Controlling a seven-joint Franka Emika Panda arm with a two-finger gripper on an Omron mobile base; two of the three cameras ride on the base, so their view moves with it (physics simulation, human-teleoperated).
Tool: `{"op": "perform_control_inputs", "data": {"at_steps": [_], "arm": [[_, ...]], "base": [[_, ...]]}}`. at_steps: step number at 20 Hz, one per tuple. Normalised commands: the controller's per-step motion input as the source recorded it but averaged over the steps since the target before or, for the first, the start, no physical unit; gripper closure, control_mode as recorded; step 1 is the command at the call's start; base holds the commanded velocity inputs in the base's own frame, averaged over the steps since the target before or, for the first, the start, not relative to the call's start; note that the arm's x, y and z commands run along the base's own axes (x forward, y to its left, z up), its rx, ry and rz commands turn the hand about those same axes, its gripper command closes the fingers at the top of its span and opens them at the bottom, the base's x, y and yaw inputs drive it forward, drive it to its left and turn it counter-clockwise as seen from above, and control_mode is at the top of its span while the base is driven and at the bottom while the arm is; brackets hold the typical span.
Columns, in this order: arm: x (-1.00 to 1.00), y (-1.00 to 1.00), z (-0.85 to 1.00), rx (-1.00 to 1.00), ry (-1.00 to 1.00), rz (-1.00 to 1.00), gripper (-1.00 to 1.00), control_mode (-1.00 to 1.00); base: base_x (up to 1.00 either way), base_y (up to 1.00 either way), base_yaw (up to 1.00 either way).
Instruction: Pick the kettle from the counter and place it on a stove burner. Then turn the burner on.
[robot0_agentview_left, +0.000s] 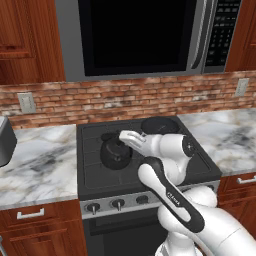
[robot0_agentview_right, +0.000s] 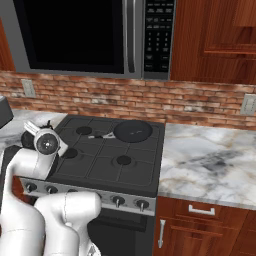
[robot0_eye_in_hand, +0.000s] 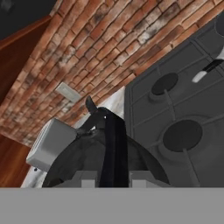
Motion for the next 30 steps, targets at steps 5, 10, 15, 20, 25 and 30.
{"op": "perform_control_inputs", "data": {"at_steps": [5,10,15,20,25,30], "arm": [[0.33,-0.18,0.00,0.00,0.09,0.00,1.00,-1.00],[0.37,-0.16,-0.06,0.00,0.10,0.00,1.00,-1.00],[0.33,-0.17,-0.17,0.00,0.03,0.00,1.00,-1.00],[0.26,-0.04,-0.21,-0.02,0.01,0.00,1.00,-1.00],[0.26,0.00,-0.33,-0.08,0.00,0.00,1.00,-1.00],[0.21,0.00,-0.39,-0.08,0.00,0.00,1.00,-1.00]], "base": [[0.00,0.00,0.00],[0.00,0.00,0.00],[0.00,0.00,0.00],[0.00,0.00,0.00],[0.00,0.00,0.00],[0.00,0.00,0.00]]}}
